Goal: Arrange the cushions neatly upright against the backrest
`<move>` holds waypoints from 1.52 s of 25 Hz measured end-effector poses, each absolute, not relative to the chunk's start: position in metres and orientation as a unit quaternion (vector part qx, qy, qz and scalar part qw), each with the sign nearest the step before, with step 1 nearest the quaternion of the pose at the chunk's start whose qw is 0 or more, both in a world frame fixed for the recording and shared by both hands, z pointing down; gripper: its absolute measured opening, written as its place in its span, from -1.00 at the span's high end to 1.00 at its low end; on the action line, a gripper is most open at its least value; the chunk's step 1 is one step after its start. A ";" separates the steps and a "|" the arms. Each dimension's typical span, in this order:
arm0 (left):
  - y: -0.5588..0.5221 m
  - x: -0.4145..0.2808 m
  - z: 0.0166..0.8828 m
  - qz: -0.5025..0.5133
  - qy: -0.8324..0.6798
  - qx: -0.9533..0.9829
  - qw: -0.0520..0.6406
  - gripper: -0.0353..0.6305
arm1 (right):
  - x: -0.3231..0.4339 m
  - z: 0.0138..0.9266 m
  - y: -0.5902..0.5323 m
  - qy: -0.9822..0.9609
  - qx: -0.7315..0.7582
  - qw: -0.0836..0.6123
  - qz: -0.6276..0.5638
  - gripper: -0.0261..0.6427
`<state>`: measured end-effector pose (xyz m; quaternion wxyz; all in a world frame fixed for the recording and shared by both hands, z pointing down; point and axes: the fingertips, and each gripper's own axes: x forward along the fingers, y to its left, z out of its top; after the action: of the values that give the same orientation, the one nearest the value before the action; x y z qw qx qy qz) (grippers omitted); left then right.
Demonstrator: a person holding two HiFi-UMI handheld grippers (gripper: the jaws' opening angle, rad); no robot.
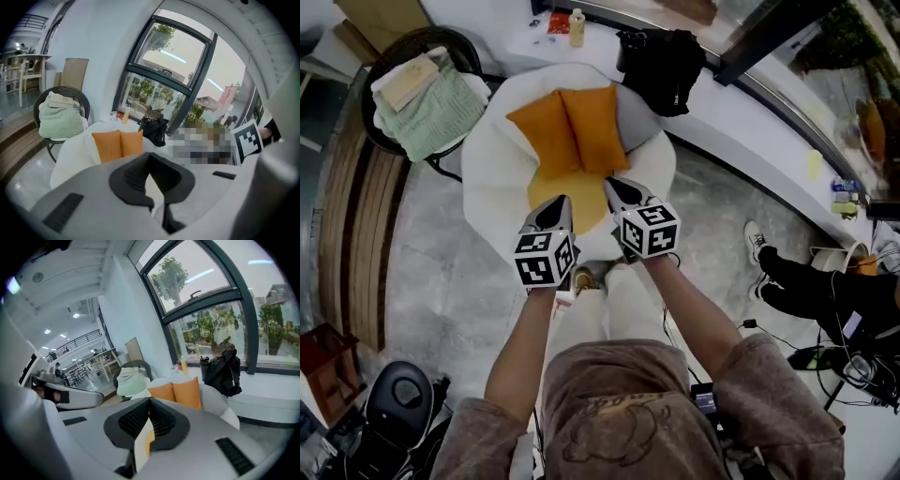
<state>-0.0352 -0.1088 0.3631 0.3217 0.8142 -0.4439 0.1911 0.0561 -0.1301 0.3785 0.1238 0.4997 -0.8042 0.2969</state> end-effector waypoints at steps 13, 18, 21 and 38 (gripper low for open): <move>-0.065 -0.002 0.276 0.186 -0.376 0.863 0.282 0.88 | 0.043 0.271 -0.063 -0.845 0.451 0.088 0.273 0.87; -0.043 0.019 0.235 0.182 -0.352 0.884 0.249 0.88 | 0.053 0.220 -0.033 -0.870 0.425 0.073 0.240 0.87; -0.028 0.034 0.209 0.168 -0.346 0.892 0.239 0.88 | 0.068 0.195 -0.014 -0.876 0.423 0.071 0.221 0.86; 0.029 0.078 0.143 0.127 -0.322 0.925 0.159 0.88 | 0.119 0.129 0.045 -0.878 0.452 0.013 0.157 0.87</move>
<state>0.0777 0.0289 0.1426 0.1594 0.9246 -0.3219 0.1271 0.1191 0.0449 0.1294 0.0131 0.4517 -0.8781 0.1572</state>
